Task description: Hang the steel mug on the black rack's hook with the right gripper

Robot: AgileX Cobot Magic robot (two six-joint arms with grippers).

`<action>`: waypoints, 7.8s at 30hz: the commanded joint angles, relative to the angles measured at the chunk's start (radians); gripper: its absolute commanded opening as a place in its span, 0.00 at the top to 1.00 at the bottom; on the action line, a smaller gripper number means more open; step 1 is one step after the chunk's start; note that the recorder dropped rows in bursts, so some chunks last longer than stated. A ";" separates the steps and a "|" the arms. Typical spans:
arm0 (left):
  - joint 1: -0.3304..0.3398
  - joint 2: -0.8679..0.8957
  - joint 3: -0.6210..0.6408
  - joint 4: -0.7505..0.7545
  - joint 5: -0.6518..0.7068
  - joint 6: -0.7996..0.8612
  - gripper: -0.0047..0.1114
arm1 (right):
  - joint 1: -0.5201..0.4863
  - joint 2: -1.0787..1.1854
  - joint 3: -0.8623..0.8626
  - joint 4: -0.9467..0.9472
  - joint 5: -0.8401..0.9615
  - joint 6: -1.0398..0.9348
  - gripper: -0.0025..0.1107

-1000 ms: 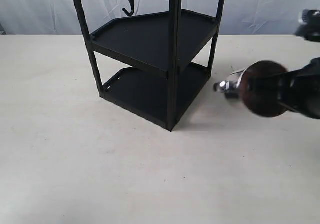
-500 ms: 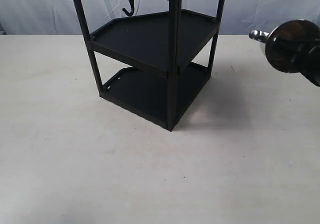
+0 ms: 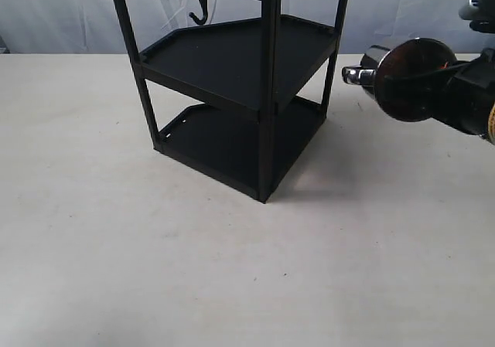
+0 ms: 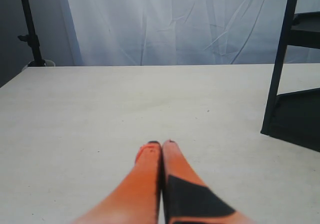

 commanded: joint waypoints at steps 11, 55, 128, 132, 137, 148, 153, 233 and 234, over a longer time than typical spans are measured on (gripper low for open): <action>-0.005 0.004 -0.002 0.000 -0.014 -0.004 0.96 | -0.154 -0.042 -0.002 0.102 -0.072 0.279 0.99; -0.005 0.004 -0.002 0.000 -0.014 -0.004 0.96 | -0.293 -0.108 0.022 1.655 -0.477 -1.316 0.99; -0.005 0.004 -0.002 0.000 -0.014 -0.004 0.96 | -0.011 0.592 -0.089 2.136 -1.481 -1.614 0.99; -0.005 0.004 -0.002 0.000 -0.014 -0.004 0.96 | -0.011 0.592 -0.089 2.132 -1.481 -1.614 0.98; -0.005 0.004 -0.002 0.000 -0.014 -0.004 0.96 | -0.011 0.592 -0.089 2.128 -1.480 -1.614 0.98; -0.005 0.004 -0.002 0.000 -0.014 -0.004 0.96 | -0.011 0.592 -0.087 2.130 -1.458 -1.614 0.98; -0.005 0.004 -0.002 0.000 -0.014 -0.004 0.96 | -0.011 0.592 -0.087 2.130 -1.456 -1.614 0.98; -0.005 0.004 -0.002 0.000 -0.014 -0.004 0.96 | 0.017 0.314 0.038 1.781 -1.133 -1.457 0.45; -0.005 0.004 -0.002 0.000 -0.014 -0.004 0.96 | 0.017 0.297 0.059 1.795 -1.143 -1.457 0.45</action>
